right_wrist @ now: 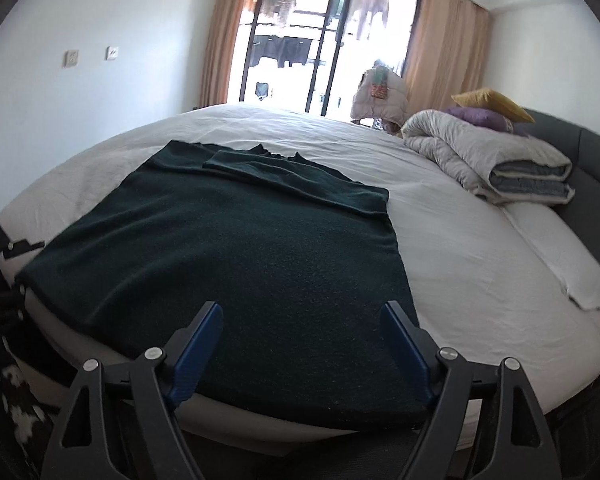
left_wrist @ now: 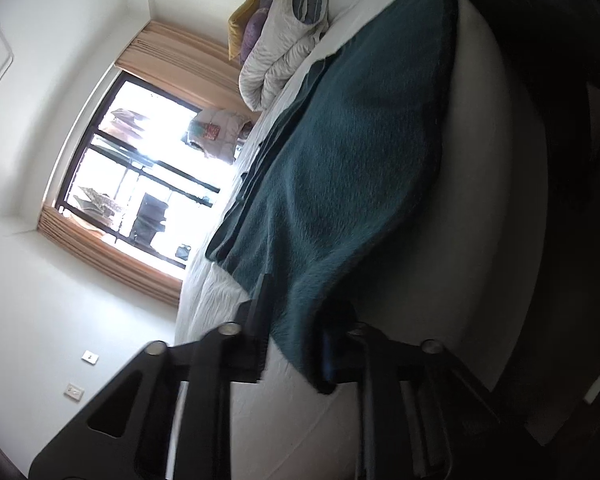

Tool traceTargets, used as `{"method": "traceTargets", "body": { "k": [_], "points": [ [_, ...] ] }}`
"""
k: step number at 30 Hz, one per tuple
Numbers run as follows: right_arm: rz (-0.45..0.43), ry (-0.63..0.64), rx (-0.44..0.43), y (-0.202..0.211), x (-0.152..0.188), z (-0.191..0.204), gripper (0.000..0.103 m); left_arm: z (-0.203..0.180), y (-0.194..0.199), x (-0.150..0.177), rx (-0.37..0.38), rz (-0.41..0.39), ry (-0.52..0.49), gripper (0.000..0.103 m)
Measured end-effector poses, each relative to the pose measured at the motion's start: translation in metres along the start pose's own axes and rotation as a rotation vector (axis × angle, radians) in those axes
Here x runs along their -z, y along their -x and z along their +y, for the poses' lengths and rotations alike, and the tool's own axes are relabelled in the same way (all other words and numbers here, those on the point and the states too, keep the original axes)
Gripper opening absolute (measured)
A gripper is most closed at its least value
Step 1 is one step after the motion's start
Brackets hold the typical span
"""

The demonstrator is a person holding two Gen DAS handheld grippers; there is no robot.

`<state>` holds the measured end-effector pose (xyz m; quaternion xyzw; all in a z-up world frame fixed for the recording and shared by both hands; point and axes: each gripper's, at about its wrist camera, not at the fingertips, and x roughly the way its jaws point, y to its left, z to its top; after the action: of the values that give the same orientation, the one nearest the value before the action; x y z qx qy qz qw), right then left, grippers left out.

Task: Fold small clothes
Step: 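Grasp the sweater hem with both grippers and lift it toward the collar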

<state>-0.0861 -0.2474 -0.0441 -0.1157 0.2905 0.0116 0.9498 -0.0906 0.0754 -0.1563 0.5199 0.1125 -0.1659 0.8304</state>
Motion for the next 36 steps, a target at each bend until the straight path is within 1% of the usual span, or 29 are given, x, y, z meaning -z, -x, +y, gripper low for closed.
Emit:
{"method": "traceTargets", "body": {
  "k": [3,5,7,9,11,14,18,20,24,25,27,29,30,32,33,34,36],
  "points": [
    [0.038,0.105,0.012,0.000,0.013,0.003,0.076,0.012,0.000,-0.005,0.047,-0.012,0.079,0.003],
    [0.075,0.166,0.027,-0.004,0.025,0.004,0.073,0.026,-0.003,-0.007,0.096,0.001,0.161,0.003],
    [0.104,0.225,0.042,-0.007,0.036,0.007,0.070,0.039,-0.001,-0.009,0.120,-0.004,0.227,0.003],
    [0.119,0.315,0.059,-0.010,0.048,0.013,0.068,0.055,0.001,-0.012,0.140,-0.009,0.296,0.003],
    [0.125,0.377,0.074,-0.015,0.056,0.017,0.068,0.070,0.003,-0.016,0.144,-0.017,0.349,0.003],
    [0.132,0.450,0.097,-0.026,0.065,0.022,0.067,0.088,0.004,-0.026,0.142,-0.029,0.397,0.003],
    [0.109,0.528,0.107,-0.035,0.070,0.034,0.065,0.100,0.013,-0.039,0.134,-0.047,0.425,0.003],
    [0.101,0.560,0.128,-0.043,0.072,0.038,0.063,0.106,0.019,-0.045,0.129,-0.059,0.434,0.003],
    [0.103,0.577,0.128,-0.057,0.072,0.040,0.062,0.118,0.032,-0.051,0.129,-0.073,0.466,0.003],
    [0.102,0.582,0.131,-0.059,0.073,0.040,0.061,0.123,0.035,-0.051,0.129,-0.081,0.489,0.003],
    [0.092,0.614,0.153,-0.062,0.074,0.039,0.058,0.129,0.038,-0.052,0.128,-0.082,0.507,0.003],
    [0.096,0.651,0.194,-0.066,0.076,0.034,0.050,0.130,0.040,-0.050,0.126,-0.079,0.507,0.003],
    [0.103,0.658,0.217,-0.068,0.077,0.030,0.048,0.130,0.039,-0.050,0.131,-0.072,0.511,0.003],
    [0.123,0.637,0.254,-0.074,0.073,0.013,0.039,0.128,0.042,-0.046,0.144,-0.066,0.513,0.003],
    [0.132,0.628,0.264,-0.074,0.072,0.010,0.036,0.125,0.042,-0.045,0.150,-0.062,0.511,0.003],
    [0.147,0.628,0.280,-0.077,0.071,0.003,0.030,0.122,0.042,-0.042,0.155,-0.054,0.507,0.003],
    [0.162,0.641,0.288,-0.079,0.071,-0.003,0.025,0.116,0.040,-0.038,0.166,-0.033,0.504,0.003]
  ]
}}
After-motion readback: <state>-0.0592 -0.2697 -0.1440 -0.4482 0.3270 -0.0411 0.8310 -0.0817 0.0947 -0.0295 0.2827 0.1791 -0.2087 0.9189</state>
